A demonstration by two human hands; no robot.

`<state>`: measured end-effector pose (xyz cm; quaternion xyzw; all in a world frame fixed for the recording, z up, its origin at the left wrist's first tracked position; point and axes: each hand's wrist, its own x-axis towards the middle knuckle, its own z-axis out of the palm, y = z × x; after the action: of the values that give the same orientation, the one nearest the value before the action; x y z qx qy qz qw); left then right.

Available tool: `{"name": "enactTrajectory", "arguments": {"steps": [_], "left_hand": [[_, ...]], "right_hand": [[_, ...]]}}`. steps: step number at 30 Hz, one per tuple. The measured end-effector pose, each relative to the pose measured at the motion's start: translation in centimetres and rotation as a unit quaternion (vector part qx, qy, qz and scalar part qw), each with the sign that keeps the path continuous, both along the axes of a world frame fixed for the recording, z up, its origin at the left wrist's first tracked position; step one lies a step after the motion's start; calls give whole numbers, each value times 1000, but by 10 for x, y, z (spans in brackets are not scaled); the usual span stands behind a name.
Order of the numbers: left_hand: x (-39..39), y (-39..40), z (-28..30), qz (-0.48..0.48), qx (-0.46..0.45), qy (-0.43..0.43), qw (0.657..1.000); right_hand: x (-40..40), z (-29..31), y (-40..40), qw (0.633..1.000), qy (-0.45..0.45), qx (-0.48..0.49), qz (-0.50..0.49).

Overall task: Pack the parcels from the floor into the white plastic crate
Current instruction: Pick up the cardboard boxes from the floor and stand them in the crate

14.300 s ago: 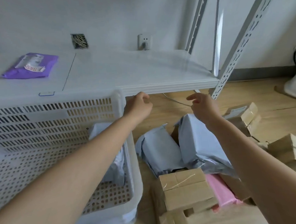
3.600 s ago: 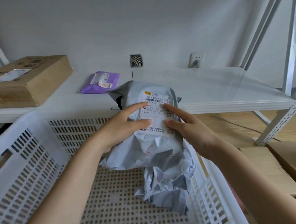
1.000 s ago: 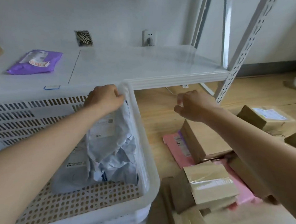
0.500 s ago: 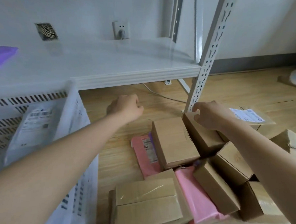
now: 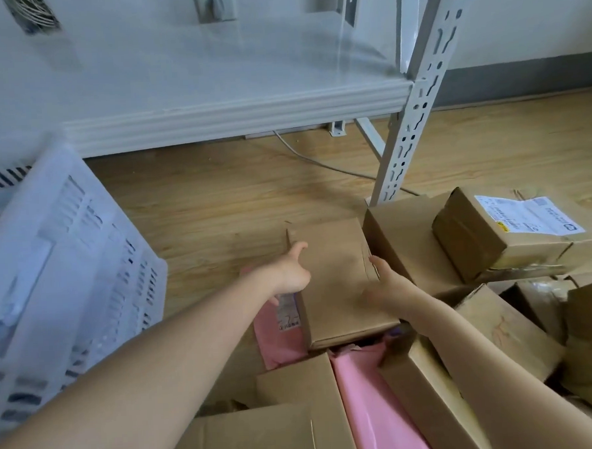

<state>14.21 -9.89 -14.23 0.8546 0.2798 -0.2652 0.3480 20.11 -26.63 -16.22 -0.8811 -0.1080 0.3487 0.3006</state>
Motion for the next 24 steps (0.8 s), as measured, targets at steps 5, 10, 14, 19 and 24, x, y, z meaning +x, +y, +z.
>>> {"name": "enactTrajectory", "arguments": {"steps": [5, 10, 14, 19, 24], "left_hand": [[5, -19, -16, 14, -51, 28, 998], [6, -17, -14, 75, -142, -19, 987], [1, -4, 7, 88, -132, -109, 981], [-18, 15, 48, 100, -102, -188, 972], [-59, 49, 107, 73, -75, -278, 955]], "right_hand": [[7, -5, -2, 996, 29, 67, -46], [4, 1, -4, 990, 47, 118, -61], [-5, 19, 0, 968, 47, 221, -108], [-23, 50, 15, 935, -1, 311, -169], [-62, 93, 40, 909, -11, 386, -156]]}}
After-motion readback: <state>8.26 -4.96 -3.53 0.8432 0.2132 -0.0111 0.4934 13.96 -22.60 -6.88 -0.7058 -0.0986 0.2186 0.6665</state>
